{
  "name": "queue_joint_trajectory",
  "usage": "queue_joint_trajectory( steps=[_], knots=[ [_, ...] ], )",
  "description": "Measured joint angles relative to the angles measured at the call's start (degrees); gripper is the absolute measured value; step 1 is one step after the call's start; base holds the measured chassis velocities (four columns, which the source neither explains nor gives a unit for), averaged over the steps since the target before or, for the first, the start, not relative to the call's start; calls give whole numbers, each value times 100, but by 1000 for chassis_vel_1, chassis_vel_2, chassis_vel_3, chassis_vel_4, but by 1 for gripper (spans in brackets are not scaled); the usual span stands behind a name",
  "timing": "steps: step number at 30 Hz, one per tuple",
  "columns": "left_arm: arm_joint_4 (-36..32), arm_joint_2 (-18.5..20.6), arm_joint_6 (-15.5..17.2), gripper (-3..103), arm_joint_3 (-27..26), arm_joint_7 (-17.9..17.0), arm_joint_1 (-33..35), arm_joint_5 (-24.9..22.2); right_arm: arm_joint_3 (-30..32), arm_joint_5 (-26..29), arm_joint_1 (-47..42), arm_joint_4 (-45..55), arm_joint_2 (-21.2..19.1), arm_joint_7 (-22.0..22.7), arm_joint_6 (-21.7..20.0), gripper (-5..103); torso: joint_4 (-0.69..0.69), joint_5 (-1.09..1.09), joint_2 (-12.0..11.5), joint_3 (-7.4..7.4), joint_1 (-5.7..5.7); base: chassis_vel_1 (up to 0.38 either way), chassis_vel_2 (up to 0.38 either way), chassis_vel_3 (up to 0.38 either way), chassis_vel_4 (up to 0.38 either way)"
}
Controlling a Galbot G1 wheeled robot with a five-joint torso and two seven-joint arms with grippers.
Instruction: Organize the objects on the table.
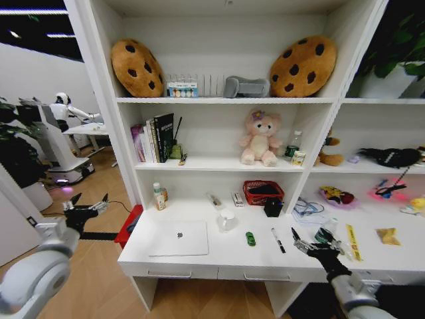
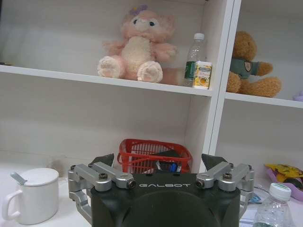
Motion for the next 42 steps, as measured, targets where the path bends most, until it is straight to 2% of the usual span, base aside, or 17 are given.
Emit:
queue_joint_trajectory(
  steps=[3, 4, 5, 6, 7, 8, 10, 11, 12, 14, 17, 22, 32, 37, 42],
  knots=[
    [-339, -286, 177, 100, -62, -75, 196, -100, 0, -31, -42, 23, 5, -20, 98, 100, -1, -2, 0, 0, 0, 0, 0, 0, 0],
    [-534, -503, 248, 100, 30, -159, 334, -127, 6, -95, -59, 19, 48, -40, 212, 100, -1, 0, 0, 0, 0, 0, 0, 0, 0],
    [-534, -503, 248, 100, 30, -159, 334, -127, 6, -95, -59, 19, 48, -40, 212, 100, -1, 0, 0, 0, 0, 0, 0, 0, 0],
    [-645, -672, 267, 100, 146, -193, 436, -118, 12, -132, -79, 1, 90, -85, 312, 100, 0, -1, 0, 0, 0, 0, 0, 0, 0],
    [-731, -887, 257, 100, 303, -205, 552, 6, 12, -166, -115, -22, 157, -143, 439, 100, -1, 0, -1, 0, 0, 0, 0, 0, 0],
    [-731, -887, 257, 100, 303, -205, 552, 6, 12, -166, -115, -22, 157, -143, 439, 100, -1, 0, -1, 0, 0, 0, 0, 0, 0],
    [-744, -1170, 82, 100, 582, -193, 694, 422, 3, -189, -196, -38, 275, -275, 590, 100, -1, -1, 0, 0, 0, 0, 0, 0, 0],
    [-744, -1170, 82, 100, 582, -193, 694, 422, 3, -189, -196, -38, 275, -275, 590, 100, -1, -1, 0, 0, 0, 0, 0, 0, 0],
    [-744, -1289, 5, 100, 726, -175, 757, 631, 3, -188, -250, -35, 334, -349, 609, 100, -1, -1, -1, 0, 0, 0, 0, 0, 0],
    [-744, -1298, -1, 100, 738, -173, 763, 649, 4, -187, -261, -34, 347, -361, 612, 100, -1, -2, 0, 0, 0, 0, 0, 0, 0],
    [-753, -1482, -117, 100, 992, -118, 876, 1027, 19, -208, -399, -30, 495, -474, 726, 100, -1, -2, 0, 1, 1, 0, 0, 0, 0],
    [-834, -1517, -168, 100, 1071, -100, 848, 1217, 50, -230, -548, -83, 624, -575, 891, 100, -1, -1, 0, 1, 1, 0, 0, 0, 0],
    [-864, -1376, -144, 100, 911, -100, 769, 1104, -17, -282, -514, -88, 784, -628, 1046, 100, -1, -1, 0, 1, 1, 0, 0, 0, 0],
    [-865, -1369, -141, 100, 909, -100, 762, 1094, 20, -712, -453, -154, 920, -651, 1237, 100, -1, -1, 0, 1, 1, 0, 0, 0, 0],
    [-865, -1365, -138, 100, 909, -100, 760, 1090, -9, -802, -422, -137, 926, -698, 1238, 100, -1, -2, 0, 1, 1, 0, 0, 0, 0]
  ],
)
